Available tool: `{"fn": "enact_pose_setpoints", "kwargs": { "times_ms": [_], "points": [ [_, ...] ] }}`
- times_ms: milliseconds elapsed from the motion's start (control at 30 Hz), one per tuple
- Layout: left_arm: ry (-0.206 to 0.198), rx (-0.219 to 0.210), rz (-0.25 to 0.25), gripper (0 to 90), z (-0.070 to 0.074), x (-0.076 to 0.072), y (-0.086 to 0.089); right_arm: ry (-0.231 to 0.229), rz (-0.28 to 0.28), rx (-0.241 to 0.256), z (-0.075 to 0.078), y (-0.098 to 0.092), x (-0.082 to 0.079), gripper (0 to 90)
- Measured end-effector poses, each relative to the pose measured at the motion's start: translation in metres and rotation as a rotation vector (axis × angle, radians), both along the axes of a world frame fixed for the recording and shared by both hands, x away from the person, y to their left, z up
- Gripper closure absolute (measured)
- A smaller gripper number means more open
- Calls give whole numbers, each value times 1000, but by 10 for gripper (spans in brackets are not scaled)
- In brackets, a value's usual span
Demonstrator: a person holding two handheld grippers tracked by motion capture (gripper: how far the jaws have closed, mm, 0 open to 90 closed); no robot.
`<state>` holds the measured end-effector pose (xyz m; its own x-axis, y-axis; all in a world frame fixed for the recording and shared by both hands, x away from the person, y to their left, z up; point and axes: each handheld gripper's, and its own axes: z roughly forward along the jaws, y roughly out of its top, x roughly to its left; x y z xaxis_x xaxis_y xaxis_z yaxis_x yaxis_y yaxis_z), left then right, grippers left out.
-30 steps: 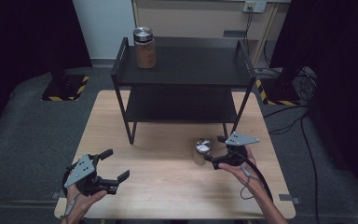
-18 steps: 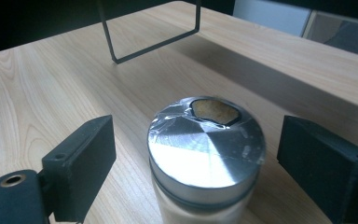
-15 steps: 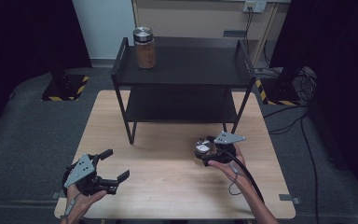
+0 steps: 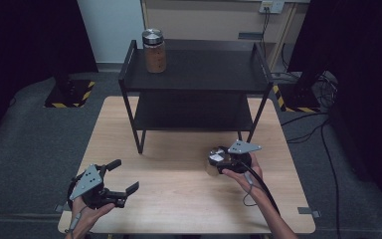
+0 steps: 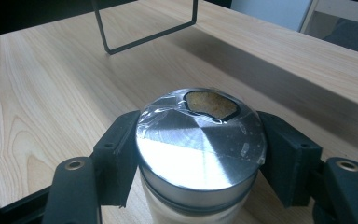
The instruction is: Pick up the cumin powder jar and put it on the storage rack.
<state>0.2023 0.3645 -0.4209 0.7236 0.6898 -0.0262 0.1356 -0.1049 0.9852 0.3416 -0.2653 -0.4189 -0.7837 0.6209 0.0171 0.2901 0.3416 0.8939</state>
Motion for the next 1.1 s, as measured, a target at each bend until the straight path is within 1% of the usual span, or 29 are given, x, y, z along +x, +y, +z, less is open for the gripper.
{"fn": "enact_pose_setpoints", "kwargs": {
  "times_ms": [200, 333, 500, 633, 733, 867, 967, 1100],
  "points": [
    [1, 0, 0, 13, 0, 0, 1, 7, 8, -4, 2, -1, 0, 354],
    [1, 0, -2, 12, 0, 0, 0, 21, 32, -5, 5, -4, 3, 355],
    [2, 1, -3, 12, 0, 0, 0, 16, 53, -4, 11, -10, 1, 355],
    [2, 0, -4, 12, 0, 0, 0, 14, 87, -16, 22, -15, 2, 355],
    [3, -3, -1, 12, 0, 0, 0, 12, 110, -23, 35, -19, 1, 355],
    [2, -3, 0, 12, 0, 0, 0, 4, 144, -3, 52, -29, 2, 355],
    [3, -3, 1, 12, 0, 0, -1, -5, 159, 13, 65, -34, 2, 355],
    [3, -2, 3, 12, 0, 0, -1, -19, 194, 19, 88, -40, 4, 355]
  ]
}}
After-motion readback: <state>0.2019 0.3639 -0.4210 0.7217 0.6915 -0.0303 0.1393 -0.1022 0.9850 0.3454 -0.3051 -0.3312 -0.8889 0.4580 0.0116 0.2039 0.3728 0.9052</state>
